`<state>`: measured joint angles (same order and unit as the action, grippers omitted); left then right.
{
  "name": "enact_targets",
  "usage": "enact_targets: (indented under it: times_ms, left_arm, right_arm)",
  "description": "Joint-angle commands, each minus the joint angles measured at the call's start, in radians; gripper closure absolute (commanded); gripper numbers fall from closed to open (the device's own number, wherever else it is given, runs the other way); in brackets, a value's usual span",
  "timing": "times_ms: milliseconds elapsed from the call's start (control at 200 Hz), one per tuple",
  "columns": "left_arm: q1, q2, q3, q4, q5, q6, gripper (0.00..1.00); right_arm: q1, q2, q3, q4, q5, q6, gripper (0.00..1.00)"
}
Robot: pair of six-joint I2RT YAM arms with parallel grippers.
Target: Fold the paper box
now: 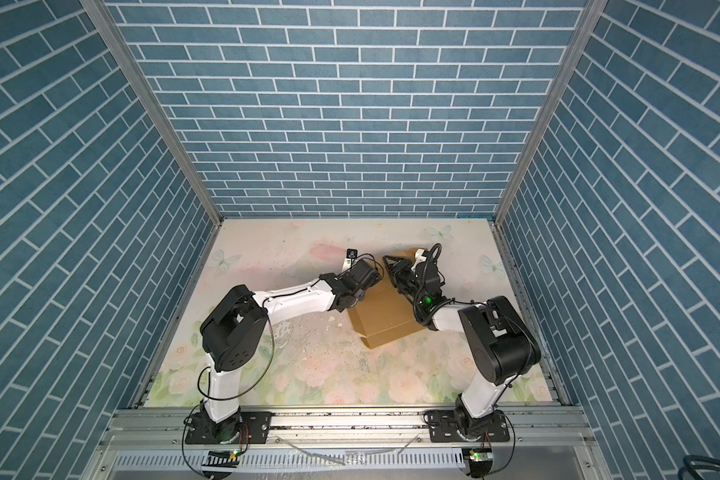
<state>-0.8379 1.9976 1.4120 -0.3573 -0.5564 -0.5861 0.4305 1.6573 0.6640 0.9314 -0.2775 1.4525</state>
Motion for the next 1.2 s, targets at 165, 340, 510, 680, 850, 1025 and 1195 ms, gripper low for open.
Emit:
enact_targets:
  times_ms: [165,340,510,680,850,1025,1195]
  left_arm:
    - [0.069,-0.039,-0.08,0.058,0.022,0.096,0.84]
    - [0.106,-0.073,-0.124,0.098,0.05,0.142,0.84]
    - [0.123,-0.106,-0.167,0.166,0.08,0.212,0.84]
    - [0.128,-0.146,-0.232,0.26,0.137,0.299,0.85]
    - [0.15,-0.206,-0.308,0.334,0.237,0.385,0.86]
    - [0.166,-0.24,-0.339,0.346,0.302,0.458,0.86]
    - [0.166,-0.232,-0.327,0.318,0.278,0.437,0.86]
  right_arm:
    - [0.013,-0.204,-0.064,-0.191,-0.016,-0.07,0.56]
    - [0.044,-0.347,-0.116,-0.35,-0.026,-0.099,0.55]
    - [0.059,-0.5,-0.112,-0.589,-0.029,-0.19,0.57]
    - [0.052,-0.482,0.096,-0.812,-0.04,-0.391,0.68]
    - [0.029,-0.33,0.3,-0.857,-0.096,-0.502,0.8]
    - [0.028,-0.179,0.431,-0.845,-0.128,-0.535,0.83]
    - [0.033,-0.099,0.427,-0.735,-0.128,-0.475,0.86]
